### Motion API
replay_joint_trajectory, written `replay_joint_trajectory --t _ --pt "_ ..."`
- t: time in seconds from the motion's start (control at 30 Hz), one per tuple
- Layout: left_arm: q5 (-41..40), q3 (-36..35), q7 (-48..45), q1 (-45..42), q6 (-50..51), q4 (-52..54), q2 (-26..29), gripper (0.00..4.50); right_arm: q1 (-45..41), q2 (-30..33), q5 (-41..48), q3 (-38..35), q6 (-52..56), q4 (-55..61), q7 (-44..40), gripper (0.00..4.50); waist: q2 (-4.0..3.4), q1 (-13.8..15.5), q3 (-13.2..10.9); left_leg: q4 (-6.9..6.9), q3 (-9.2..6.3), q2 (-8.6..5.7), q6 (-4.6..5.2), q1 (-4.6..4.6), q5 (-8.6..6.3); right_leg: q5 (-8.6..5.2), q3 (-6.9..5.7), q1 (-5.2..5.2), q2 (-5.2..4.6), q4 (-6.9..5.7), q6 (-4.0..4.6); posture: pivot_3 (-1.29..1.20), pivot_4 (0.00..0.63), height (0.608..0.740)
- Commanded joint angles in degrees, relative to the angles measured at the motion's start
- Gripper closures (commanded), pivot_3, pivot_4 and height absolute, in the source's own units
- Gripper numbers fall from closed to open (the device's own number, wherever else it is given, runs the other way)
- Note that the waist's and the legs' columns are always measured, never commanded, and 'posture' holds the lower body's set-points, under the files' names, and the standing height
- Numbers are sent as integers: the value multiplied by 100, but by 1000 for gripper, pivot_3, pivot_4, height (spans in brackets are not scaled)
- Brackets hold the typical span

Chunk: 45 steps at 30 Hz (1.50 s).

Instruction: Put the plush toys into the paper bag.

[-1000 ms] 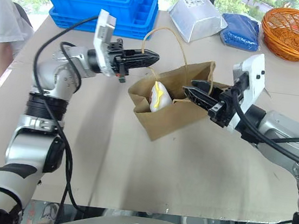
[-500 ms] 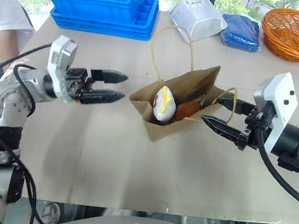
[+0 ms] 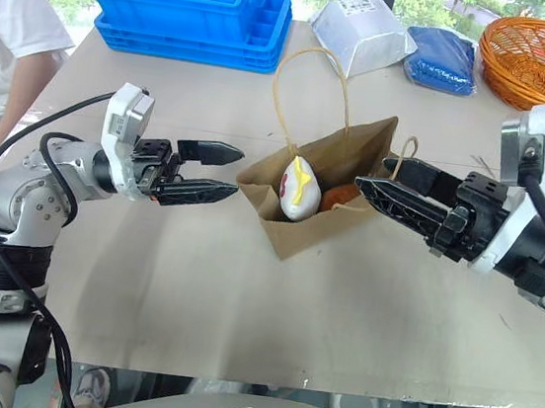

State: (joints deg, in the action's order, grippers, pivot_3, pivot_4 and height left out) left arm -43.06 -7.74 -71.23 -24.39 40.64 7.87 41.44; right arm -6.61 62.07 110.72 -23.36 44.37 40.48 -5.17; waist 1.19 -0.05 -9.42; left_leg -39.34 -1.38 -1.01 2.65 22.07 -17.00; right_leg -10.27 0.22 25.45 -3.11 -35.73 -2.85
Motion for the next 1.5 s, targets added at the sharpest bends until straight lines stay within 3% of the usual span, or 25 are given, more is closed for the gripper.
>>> replay_joint_trajectory --t 0.03,0.13,0.33,0.43,0.5,0.57,0.63,0.73,0.9,1.03,1.27,1.5 --pt "-182 -110 -98 117 -53 341 103 40 559 344 -55 -1189 448 266 -254 1812 0 46 0 0 0 -1 1 1 0 0 0 0 0 0 0 0 150 740" --pt "-247 -144 -112 210 -12 434 138 40 1050 325 186 -1931 539 258 -397 1812 2 78 1 0 2 1 1 -3 -1 0 0 -3 4 2 -1 0 150 740" --pt "-261 -120 -227 265 -48 390 222 40 1919 54 228 -2279 -85 471 -980 1812 4 76 2 0 8 5 2 -22 -1 -1 5 -19 10 3 -1 0 150 740" --pt "-247 -81 -322 258 -92 381 250 40 2284 119 162 -2681 148 513 -969 1812 4 83 1 -1 9 7 2 -22 -1 -1 8 -22 12 5 -2 0 150 740" --pt "-196 -58 -396 270 -155 384 277 40 2571 271 -545 -2996 656 755 -1193 1812 4 82 1 -1 13 7 2 -24 -1 -1 12 -22 12 6 -2 0 150 740" --pt "-177 -40 -419 282 -181 400 273 0 2738 318 -1264 -2954 872 1073 -1581 2445 5 83 2 0 13 8 2 -26 -2 -2 13 -23 16 7 -1 0 150 740" --pt "-139 39 -469 294 -235 430 259 0 2728 315 -1976 -2440 768 1342 -1919 3118 5 78 2 0 12 14 2 -25 -2 -2 14 -22 23 10 -1 0 150 740" --pt "42 229 -556 299 -473 446 230 0 2427 340 -3895 -873 249 1505 -2370 4458 6 67 2 0 20 15 2 -30 -2 -3 21 -23 26 10 -2 0 150 740" --pt "448 540 -424 171 -955 383 37 0 955 -334 -6275 1882 -646 908 -2691 4458 9 58 0 -3 41 14 0 -33 -1 -13 39 -18 25 11 16 0 150 740" --pt "834 823 -273 328 -1458 545 -192 0 31 -1105 -7495 3236 -1087 104 -2897 4458 11 60 0 -3 43 13 -18 -35 9 -6 45 -17 28 9 9 0 150 740" --pt "1102 942 261 591 -1671 1026 -415 0 -1088 -2302 -8058 3925 -1235 -663 -3137 4458 11 62 -1 -2 49 14 -15 -26 7 0 52 -2 26 2 2 0 150 740" --pt "1492 999 862 625 -1837 1080 -555 0 -1499 -2854 -8262 4091 -1223 -1079 -3463 4458 11 73 0 -1 46 12 -3 -27 0 2 49 -2 24 -1 1 0 150 740"
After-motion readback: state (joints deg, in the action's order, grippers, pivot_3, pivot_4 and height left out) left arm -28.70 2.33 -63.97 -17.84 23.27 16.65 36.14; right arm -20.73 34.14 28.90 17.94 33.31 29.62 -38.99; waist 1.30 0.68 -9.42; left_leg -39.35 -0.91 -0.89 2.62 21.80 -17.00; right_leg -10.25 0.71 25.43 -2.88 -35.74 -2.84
